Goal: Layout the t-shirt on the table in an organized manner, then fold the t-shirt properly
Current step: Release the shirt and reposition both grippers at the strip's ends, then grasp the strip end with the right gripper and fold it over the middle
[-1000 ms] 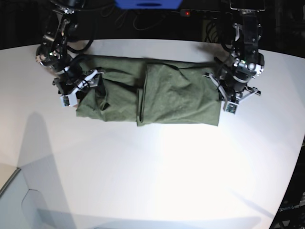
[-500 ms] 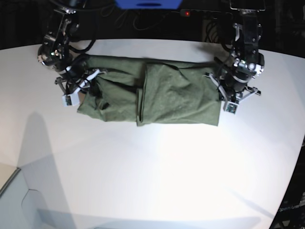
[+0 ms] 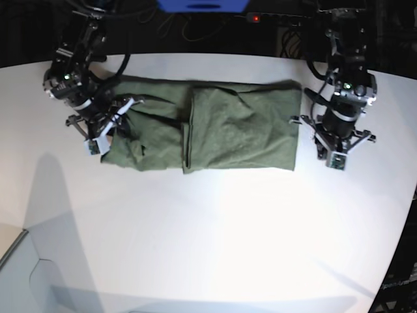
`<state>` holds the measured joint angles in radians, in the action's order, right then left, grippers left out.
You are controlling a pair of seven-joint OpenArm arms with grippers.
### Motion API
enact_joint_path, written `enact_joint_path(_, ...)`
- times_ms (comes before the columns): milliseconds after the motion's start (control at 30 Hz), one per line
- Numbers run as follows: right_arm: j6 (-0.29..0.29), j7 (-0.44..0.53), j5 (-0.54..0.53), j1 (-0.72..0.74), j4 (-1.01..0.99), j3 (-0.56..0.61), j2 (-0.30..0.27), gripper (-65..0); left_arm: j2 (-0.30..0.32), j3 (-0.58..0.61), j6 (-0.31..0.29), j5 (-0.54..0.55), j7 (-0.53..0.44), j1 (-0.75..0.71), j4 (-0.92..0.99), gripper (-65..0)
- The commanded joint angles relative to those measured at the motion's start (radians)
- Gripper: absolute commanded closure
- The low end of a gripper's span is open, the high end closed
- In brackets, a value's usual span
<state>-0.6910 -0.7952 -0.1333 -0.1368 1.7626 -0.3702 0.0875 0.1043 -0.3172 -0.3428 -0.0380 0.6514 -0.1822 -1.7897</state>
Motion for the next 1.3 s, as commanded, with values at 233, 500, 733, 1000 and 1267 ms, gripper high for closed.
enact_joint_path(233, -0.007, -0.031, -0.013, 0.001, 0.107, 0.006, 0.025, 0.0, 0.004, -0.086, 0.007, -0.021, -0.017, 0.020, 0.124, 0.0)
enact_joint_path(500, -0.007, -0.033, -0.013, -0.031, 0.176, 0.079, 0.039, 0.0, 0.001, -0.040, 0.004, -0.030, -0.017, 0.031, 0.239, 0.0)
enact_joint_path(733, -0.007, -0.033, -0.013, -0.053, 0.213, 0.207, 0.039, 0.0, 0.004, 0.068, 0.003, -0.023, 0.046, 0.022, 0.248, 0.0)
enact_joint_path(1000, -0.007, -0.031, -0.013, -0.057, 0.214, 0.417, 0.039, 0.0, 0.001, 0.094, 0.003, -0.029, 0.061, 0.019, 0.248, 0.0)
enact_joint_path(1267, -0.007, -0.031, -0.009, 0.064, 0.168, 0.584, 0.070, 0.0, -0.001, 0.094, 0.004, -0.024, 0.064, 0.017, 0.238, 0.0)
